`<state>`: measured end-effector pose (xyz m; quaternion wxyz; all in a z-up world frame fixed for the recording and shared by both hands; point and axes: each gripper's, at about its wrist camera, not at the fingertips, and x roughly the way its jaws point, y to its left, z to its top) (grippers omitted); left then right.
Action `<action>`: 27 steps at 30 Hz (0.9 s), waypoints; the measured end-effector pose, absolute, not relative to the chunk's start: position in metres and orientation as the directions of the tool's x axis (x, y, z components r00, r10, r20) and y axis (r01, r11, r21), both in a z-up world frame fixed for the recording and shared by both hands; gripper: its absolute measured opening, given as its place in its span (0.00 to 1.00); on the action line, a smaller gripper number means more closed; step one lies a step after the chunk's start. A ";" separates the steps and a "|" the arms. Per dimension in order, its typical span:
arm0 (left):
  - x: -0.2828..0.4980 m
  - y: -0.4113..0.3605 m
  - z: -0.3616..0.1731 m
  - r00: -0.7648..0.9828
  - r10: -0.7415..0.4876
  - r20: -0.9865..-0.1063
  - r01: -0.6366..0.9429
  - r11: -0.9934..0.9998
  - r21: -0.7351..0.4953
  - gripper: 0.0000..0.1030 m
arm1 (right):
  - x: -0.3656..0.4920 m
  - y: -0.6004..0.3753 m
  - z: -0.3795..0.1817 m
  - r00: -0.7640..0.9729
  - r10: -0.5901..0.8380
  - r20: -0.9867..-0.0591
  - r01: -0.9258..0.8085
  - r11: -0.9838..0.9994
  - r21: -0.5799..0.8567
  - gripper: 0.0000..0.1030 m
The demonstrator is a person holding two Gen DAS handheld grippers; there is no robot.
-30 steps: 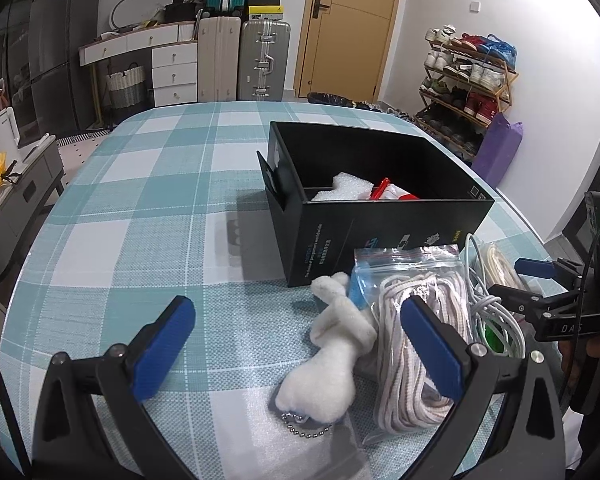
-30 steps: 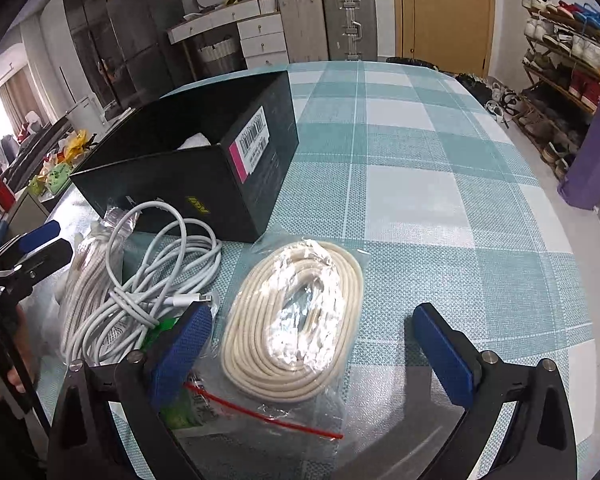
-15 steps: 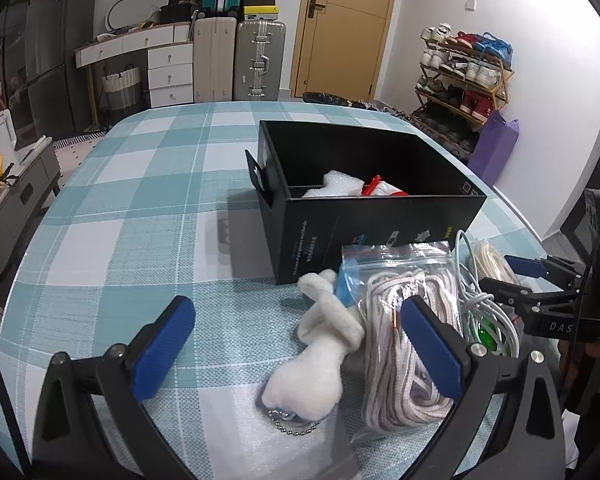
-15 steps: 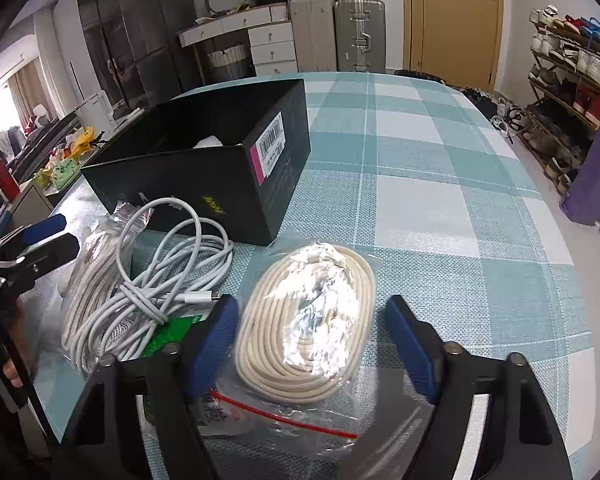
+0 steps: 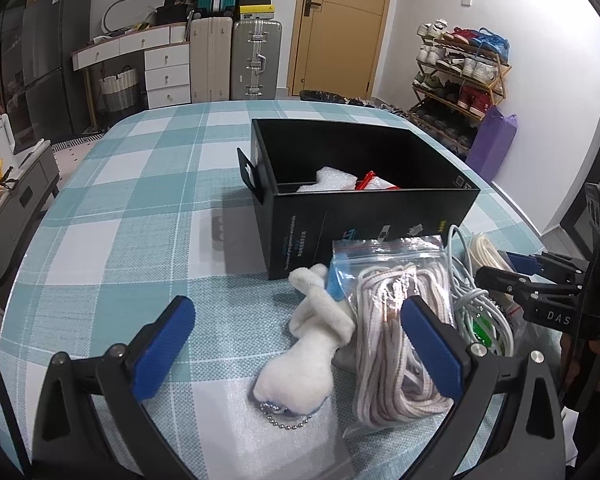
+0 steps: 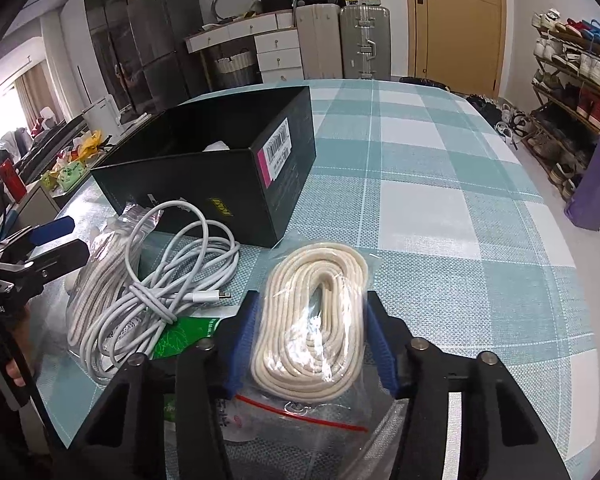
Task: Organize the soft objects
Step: 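Grasp the clear bag of white rope with the left tool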
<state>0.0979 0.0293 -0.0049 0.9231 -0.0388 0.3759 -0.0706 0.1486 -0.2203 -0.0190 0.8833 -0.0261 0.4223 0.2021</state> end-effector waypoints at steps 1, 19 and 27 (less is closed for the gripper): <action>0.097 0.029 -0.004 0.710 -0.156 -0.687 0.100 0.988 -0.122 1.00 | 0.147 -0.221 -0.018 0.565 0.339 -0.752 -0.378 0.917 0.129 0.44; 0.084 0.004 0.001 0.695 -0.207 -0.689 0.169 0.978 -0.124 1.00 | 0.125 -0.232 0.013 0.630 0.390 -0.672 -0.402 0.904 0.147 0.40; 0.082 -0.015 -0.003 0.669 -0.251 -0.700 0.241 0.964 -0.116 0.87 | 0.121 -0.230 0.016 0.633 0.394 -0.666 -0.409 0.901 0.144 0.40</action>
